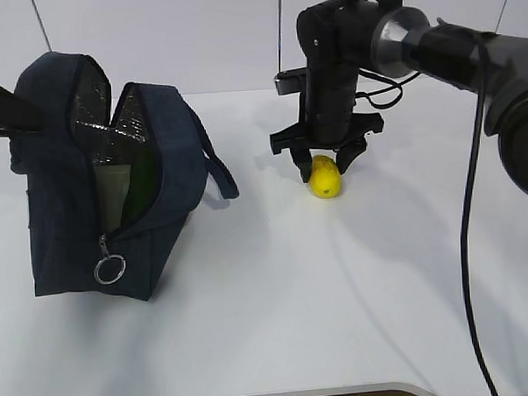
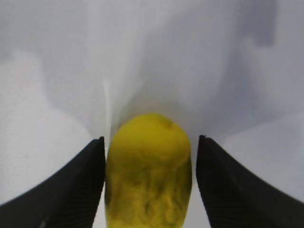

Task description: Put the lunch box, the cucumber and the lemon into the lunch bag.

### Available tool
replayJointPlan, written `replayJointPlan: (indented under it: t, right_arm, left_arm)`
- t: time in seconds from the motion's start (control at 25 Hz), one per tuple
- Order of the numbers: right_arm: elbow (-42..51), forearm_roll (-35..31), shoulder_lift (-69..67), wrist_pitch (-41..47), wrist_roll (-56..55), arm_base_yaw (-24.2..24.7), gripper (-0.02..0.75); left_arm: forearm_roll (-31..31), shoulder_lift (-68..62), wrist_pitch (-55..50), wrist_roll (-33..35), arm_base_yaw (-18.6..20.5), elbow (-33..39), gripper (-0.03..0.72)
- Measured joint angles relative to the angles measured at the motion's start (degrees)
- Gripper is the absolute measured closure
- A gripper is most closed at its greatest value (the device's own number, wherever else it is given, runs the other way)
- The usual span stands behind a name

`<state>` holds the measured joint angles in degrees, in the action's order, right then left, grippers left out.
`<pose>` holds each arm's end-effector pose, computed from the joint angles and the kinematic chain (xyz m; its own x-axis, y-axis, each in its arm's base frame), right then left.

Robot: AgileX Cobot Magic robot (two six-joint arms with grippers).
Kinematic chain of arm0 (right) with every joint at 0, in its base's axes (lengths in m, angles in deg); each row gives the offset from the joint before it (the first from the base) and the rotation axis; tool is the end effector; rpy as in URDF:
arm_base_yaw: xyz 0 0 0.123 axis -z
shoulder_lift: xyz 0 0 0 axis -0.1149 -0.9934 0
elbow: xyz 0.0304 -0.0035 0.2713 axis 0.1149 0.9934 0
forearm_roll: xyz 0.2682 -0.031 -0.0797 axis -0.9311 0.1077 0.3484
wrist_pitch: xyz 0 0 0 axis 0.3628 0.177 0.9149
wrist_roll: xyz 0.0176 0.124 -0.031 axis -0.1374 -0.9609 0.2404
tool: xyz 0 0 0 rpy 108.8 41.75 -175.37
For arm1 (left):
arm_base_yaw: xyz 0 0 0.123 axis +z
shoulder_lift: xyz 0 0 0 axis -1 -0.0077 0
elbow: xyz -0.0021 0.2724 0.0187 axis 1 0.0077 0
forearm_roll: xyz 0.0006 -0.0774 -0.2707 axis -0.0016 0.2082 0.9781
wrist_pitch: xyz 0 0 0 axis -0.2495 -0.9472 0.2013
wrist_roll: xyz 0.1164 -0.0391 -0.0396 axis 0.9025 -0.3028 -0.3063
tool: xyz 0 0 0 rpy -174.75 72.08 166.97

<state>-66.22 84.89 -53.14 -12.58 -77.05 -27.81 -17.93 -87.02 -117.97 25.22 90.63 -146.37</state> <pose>0.5111 0.1814 0.1193 -0.9625 -0.1558 -0.2220 -0.1421 0.9869 -0.0766 0.3410 -0.0759 0.2475 -0.8292 -0.1437 -0.5401 0.2534 0.7647 -0.5925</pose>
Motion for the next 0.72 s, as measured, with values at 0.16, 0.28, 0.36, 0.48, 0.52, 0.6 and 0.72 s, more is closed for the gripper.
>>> replayJointPlan:
  t: [0.16, 0.28, 0.36, 0.48, 0.52, 0.6, 0.72]
  right_arm:
    - [0.13, 0.0, -0.26, 0.0, 0.0, 0.0, 0.256]
    - [0.13, 0.0, -0.26, 0.0, 0.0, 0.0, 0.257]
    - [0.13, 0.0, -0.26, 0.0, 0.0, 0.0, 0.269]
    - [0.13, 0.0, -0.26, 0.0, 0.0, 0.0, 0.309]
    - [0.13, 0.0, -0.26, 0.0, 0.0, 0.0, 0.318]
    - [0.13, 0.0, -0.26, -0.1, 0.0, 0.0, 0.335]
    - [0.13, 0.0, -0.26, -0.1, 0.0, 0.0, 0.358]
  left_arm:
    - [0.08, 0.0, 0.03, 0.0, 0.0, 0.0, 0.68]
    - [0.08, 0.0, 0.13, 0.0, 0.0, 0.0, 0.68]
    - [0.08, 0.0, 0.12, 0.0, 0.0, 0.0, 0.68]
    - [0.08, 0.0, 0.12, 0.0, 0.0, 0.0, 0.68]
    - [0.08, 0.0, 0.12, 0.0, 0.0, 0.0, 0.68]
    - [0.08, 0.0, 0.12, 0.0, 0.0, 0.0, 0.68]
    - [0.08, 0.0, 0.12, 0.0, 0.0, 0.0, 0.68]
